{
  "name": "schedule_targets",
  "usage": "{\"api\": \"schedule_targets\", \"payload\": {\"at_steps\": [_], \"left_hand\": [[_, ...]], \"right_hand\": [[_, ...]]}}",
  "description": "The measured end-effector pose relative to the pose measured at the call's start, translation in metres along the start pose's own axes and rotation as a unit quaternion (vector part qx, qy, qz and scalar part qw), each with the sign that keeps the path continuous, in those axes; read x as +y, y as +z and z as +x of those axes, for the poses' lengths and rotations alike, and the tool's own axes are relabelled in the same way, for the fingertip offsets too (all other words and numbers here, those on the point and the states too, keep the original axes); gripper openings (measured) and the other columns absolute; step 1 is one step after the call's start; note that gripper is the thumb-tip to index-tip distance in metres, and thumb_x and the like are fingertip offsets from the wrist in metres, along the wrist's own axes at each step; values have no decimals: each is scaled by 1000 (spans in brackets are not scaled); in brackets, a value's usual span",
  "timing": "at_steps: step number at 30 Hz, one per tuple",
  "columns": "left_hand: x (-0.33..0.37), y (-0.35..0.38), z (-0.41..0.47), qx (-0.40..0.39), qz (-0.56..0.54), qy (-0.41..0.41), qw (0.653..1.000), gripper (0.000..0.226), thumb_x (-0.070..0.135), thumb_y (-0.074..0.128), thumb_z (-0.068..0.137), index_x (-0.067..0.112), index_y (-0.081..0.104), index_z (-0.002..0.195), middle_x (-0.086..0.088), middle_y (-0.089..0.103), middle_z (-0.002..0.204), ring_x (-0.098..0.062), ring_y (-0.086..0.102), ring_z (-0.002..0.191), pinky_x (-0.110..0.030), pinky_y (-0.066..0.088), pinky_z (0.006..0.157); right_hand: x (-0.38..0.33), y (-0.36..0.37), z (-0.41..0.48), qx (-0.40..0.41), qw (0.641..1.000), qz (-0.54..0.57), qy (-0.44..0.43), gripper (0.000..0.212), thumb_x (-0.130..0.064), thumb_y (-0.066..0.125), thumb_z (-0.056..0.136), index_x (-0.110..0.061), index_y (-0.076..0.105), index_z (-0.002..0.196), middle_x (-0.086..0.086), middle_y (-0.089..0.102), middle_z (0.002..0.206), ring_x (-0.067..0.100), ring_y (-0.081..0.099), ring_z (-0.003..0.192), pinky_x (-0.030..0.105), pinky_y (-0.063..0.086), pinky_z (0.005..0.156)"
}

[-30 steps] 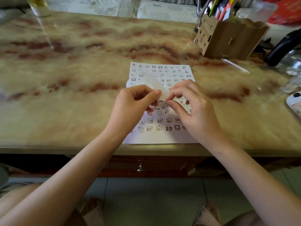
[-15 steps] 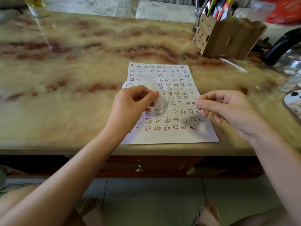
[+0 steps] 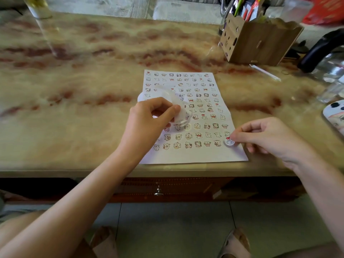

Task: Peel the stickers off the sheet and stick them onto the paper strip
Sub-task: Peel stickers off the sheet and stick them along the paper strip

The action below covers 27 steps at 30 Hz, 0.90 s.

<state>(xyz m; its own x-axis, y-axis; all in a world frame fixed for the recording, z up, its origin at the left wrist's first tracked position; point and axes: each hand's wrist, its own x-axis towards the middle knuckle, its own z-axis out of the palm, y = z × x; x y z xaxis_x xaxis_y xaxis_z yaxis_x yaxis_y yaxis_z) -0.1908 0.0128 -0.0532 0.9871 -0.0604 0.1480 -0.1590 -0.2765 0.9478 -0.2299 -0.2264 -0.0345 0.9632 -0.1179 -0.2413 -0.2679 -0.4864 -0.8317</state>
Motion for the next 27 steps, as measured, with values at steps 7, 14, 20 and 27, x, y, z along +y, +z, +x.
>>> {"api": "schedule_targets", "payload": {"at_steps": [7,14,20,27], "left_hand": [[0,0,0,-4,-1,-2,1000,13,20,66,89,11,72,82,-3,73,74,-24,69,73,-32,58,77],[0,0,0,-2,-1,-8,1000,12,20,66,89,11,72,82,-1,73,74,-20,70,72,-36,58,78],[0,0,0,0,4,-4,1000,13,19,66,89,10,72,82,0,73,73,-21,69,71,-33,58,77],[-1,0,0,-1,4,-3,1000,13,20,66,89,11,72,82,0,73,73,-22,69,71,-31,58,76]], "right_hand": [[0,3,0,-2,1000,-11,-12,8,-11,73,80,-9,72,72,-9,59,43,3,36,37,6,26,37],[3,4,2,6,1000,-16,-11,12,-13,76,76,-12,73,65,6,66,58,6,40,41,8,26,38],[5,6,3,13,1000,-12,-19,8,-9,74,77,-9,72,69,0,67,56,4,41,39,7,27,38],[7,7,3,20,999,-25,-22,7,-15,76,75,-13,73,69,2,70,62,3,43,41,9,29,40]]}}
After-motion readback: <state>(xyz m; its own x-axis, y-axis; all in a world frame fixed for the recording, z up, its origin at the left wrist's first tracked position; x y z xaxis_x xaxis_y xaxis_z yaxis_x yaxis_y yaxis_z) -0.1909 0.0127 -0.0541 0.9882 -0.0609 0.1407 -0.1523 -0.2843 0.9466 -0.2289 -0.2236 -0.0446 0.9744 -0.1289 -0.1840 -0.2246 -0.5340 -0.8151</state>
